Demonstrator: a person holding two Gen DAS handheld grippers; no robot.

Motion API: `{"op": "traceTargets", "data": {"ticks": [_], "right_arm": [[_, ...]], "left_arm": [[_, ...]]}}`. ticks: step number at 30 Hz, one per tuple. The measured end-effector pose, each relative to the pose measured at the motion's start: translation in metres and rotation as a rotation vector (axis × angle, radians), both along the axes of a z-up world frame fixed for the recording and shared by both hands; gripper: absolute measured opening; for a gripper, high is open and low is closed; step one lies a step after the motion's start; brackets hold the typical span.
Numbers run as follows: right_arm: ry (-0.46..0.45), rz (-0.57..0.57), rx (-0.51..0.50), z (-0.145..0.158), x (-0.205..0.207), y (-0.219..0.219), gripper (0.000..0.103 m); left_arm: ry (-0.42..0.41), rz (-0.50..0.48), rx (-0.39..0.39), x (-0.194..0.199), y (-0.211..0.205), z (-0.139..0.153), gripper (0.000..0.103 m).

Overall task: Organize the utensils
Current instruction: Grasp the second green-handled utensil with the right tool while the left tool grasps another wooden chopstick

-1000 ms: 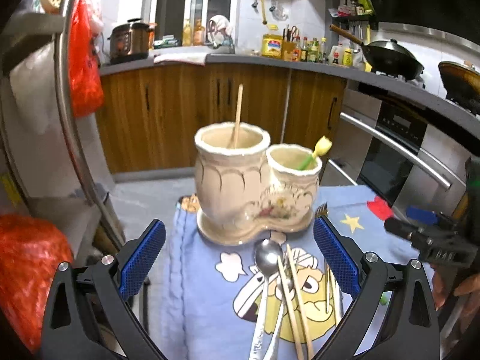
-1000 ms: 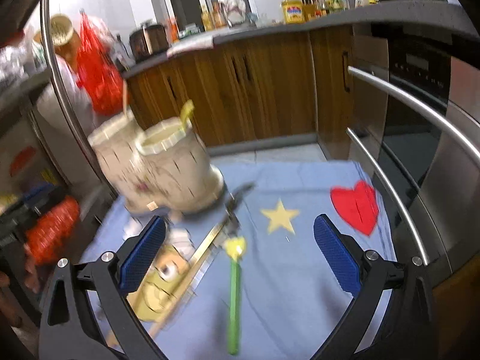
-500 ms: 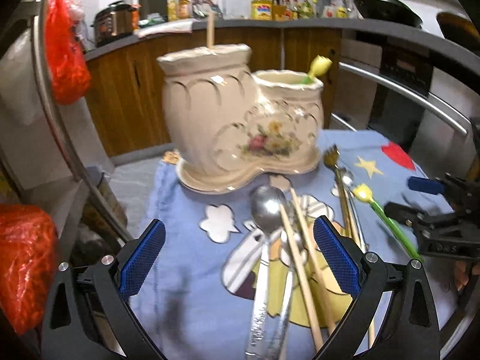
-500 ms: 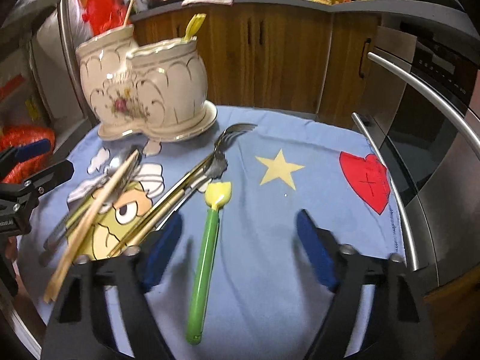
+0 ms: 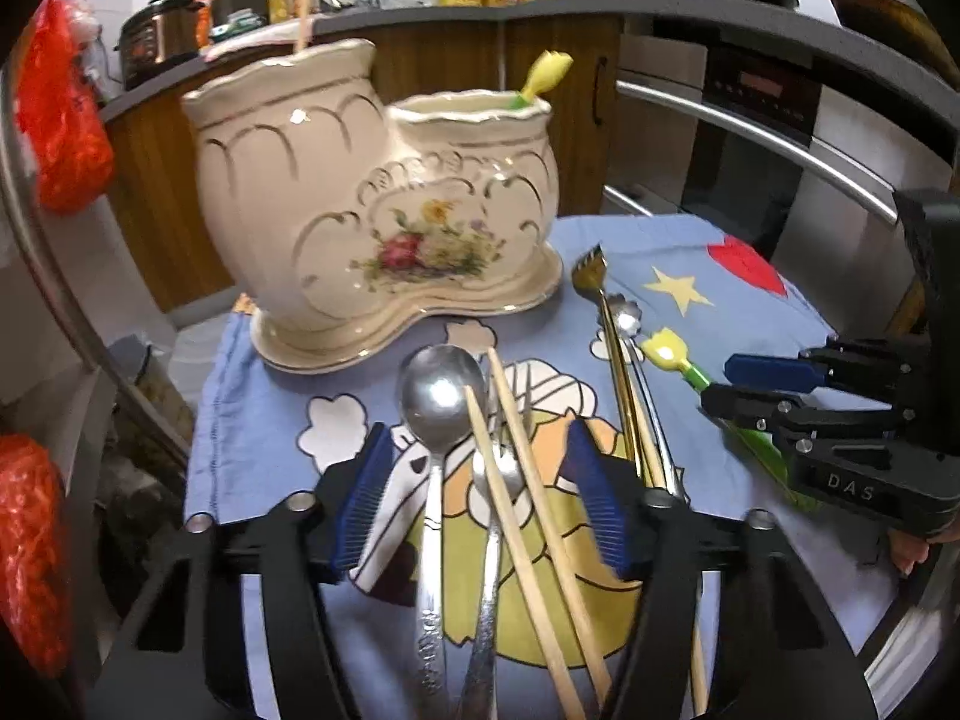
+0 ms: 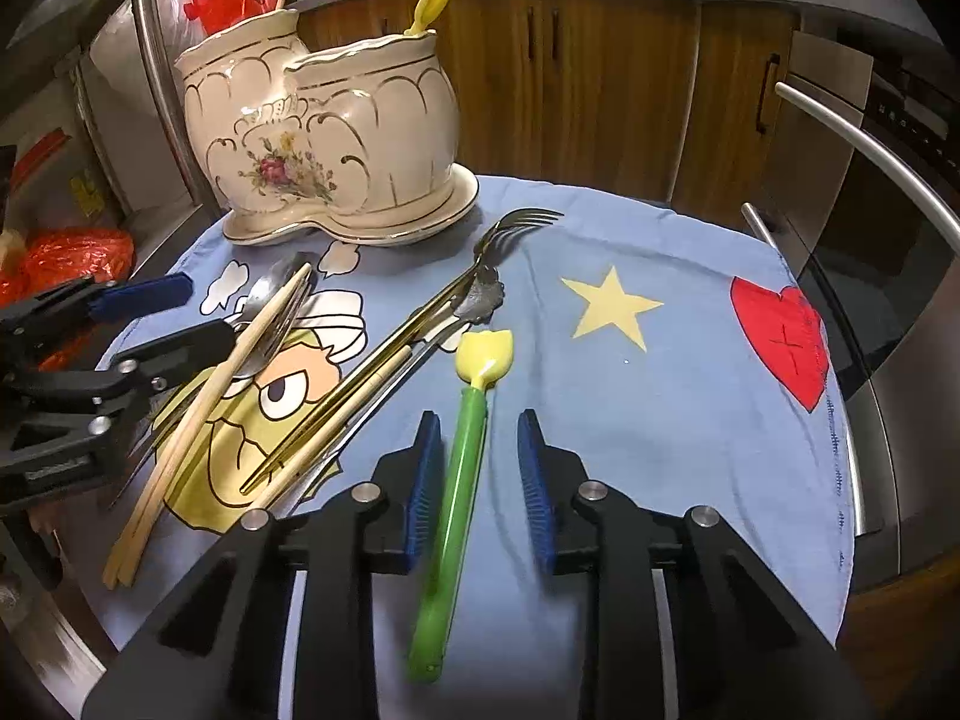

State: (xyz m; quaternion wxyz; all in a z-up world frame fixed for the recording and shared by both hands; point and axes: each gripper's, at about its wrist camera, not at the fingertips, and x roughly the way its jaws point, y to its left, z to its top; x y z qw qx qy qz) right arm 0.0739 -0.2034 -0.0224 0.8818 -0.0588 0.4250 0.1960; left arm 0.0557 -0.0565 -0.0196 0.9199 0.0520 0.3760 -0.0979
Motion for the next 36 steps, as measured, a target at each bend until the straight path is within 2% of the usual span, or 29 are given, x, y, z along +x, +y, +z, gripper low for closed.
{"op": "traceTargets", "data": {"ticks": [2, 4, 7, 11, 18, 31, 36], "right_arm": [[0.004, 0.0, 0.004, 0.0, 0.001, 0.0, 0.026], [0.009, 0.0, 0.001, 0.0, 0.002, 0.0, 0.026], [0.012, 0.003, 0.0, -0.001, 0.002, 0.001, 0.026], [0.017, 0.007, 0.002, -0.002, 0.002, 0.002, 0.025], [0.033, 0.022, 0.007, -0.001, 0.001, 0.0, 0.025], [0.035, 0.045, -0.015, -0.001, -0.003, 0.0, 0.025], [0.019, 0.048, -0.04, -0.002, -0.002, 0.008, 0.025]], "left_arm": [[0.007, -0.018, 0.002, 0.002, -0.004, -0.002, 0.042], [0.011, -0.029, 0.0, 0.003, -0.007, -0.003, 0.039], [0.016, -0.046, -0.014, 0.004, -0.011, -0.004, 0.029], [0.022, -0.058, -0.025, 0.006, -0.014, -0.004, 0.019], [0.081, -0.07, -0.048, 0.001, -0.012, -0.006, 0.018], [0.138, -0.103, 0.012, -0.006, -0.022, -0.017, 0.018], [0.132, -0.096, 0.025, -0.005, -0.023, -0.018, 0.018]]}}
